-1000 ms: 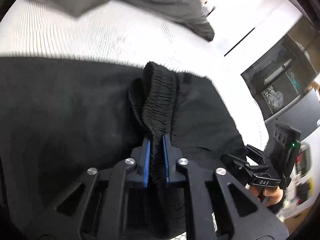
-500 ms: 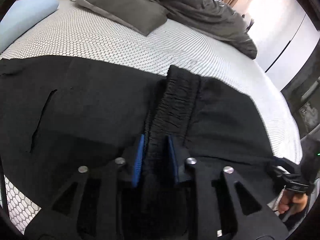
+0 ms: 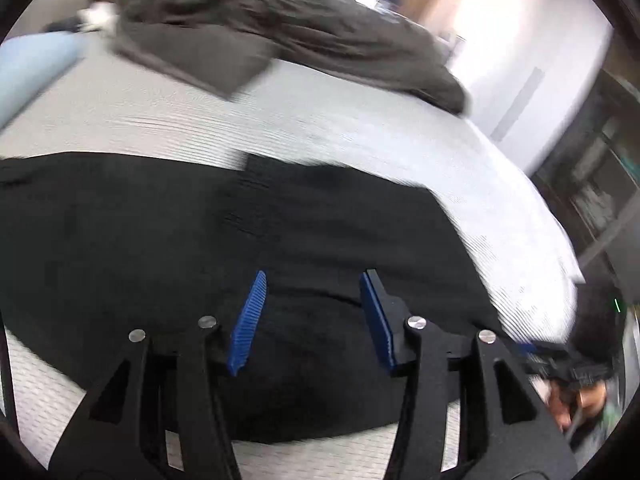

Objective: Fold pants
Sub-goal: 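Open the left gripper and release the waistband onto the pants, then grasp the edge of the black pants with the right gripper and lift it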

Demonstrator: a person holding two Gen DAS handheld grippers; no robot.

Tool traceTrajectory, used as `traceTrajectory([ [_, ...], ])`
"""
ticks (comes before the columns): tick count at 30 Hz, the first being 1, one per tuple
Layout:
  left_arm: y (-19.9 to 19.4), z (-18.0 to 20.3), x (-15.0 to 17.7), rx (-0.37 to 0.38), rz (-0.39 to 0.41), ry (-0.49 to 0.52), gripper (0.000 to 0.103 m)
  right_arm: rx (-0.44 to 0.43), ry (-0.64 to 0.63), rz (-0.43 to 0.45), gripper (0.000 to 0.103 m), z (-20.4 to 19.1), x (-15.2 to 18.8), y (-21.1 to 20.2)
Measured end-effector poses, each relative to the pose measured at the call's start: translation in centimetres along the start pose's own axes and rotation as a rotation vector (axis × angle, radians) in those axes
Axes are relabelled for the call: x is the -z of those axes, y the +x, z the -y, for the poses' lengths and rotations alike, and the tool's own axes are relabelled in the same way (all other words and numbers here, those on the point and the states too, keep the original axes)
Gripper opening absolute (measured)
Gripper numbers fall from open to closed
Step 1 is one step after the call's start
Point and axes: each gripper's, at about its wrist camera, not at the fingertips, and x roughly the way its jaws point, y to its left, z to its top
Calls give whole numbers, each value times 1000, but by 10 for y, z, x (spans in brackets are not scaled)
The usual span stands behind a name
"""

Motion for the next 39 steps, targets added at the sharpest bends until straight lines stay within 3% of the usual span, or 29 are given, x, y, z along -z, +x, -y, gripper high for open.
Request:
traceTrajectory([
  [2, 7, 29, 10, 60, -30, 74, 46, -36, 52, 19, 53, 5, -3, -1],
  [4, 15, 55, 19, 114, -62, 130, 47, -33, 76, 19, 24, 10, -2, 3],
  [7, 29, 79, 28, 113, -97, 157, 47, -32, 53, 16, 12, 5, 5, 1],
  [10, 38, 90, 32, 121, -117, 161, 47, -46, -21, -17, 10, -8, 11, -5],
  [12, 37, 96, 34, 134, -121, 162, 47, 8, -108, -115, 10, -17, 22, 7],
  [14, 36, 102, 38, 139, -127, 168, 47, 12, -117, -128, 11, -17, 22, 10],
  [16, 38, 112, 41, 172, -142, 187, 47, 7, -122, -107, 24, -14, 18, -3],
  [17, 36, 121, 47, 199, -161, 219, 47, 3, -120, -62, 31, -13, 14, -14],
  [18, 37, 129, 51, 216, -169, 242, 47, 1, -104, -21, 45, -8, 9, -23],
  [19, 37, 139, 57, 236, -177, 266, 47, 0, -83, 13, 48, -5, 4, -27],
  [22, 41, 165, 78, 270, -210, 354, 47, 14, 79, 114, 48, 20, -16, -27],
  [26, 59, 180, 100, 204, -265, 416, 50, -52, 246, 107, 48, 46, -45, 6],
  [28, 62, 182, 102, 206, -276, 447, 50, -78, 271, 90, 41, 52, -61, 24],
  [31, 62, 177, 104, 233, -311, 434, 50, -32, 226, 47, 13, 49, -90, 54],
  [34, 62, 174, 108, 241, -321, 435, 50, 7, 212, 50, 10, 51, -121, 66],
  [39, 65, 175, 105, 248, -319, 445, 50, 20, 256, 51, 13, 81, -174, 70],
])
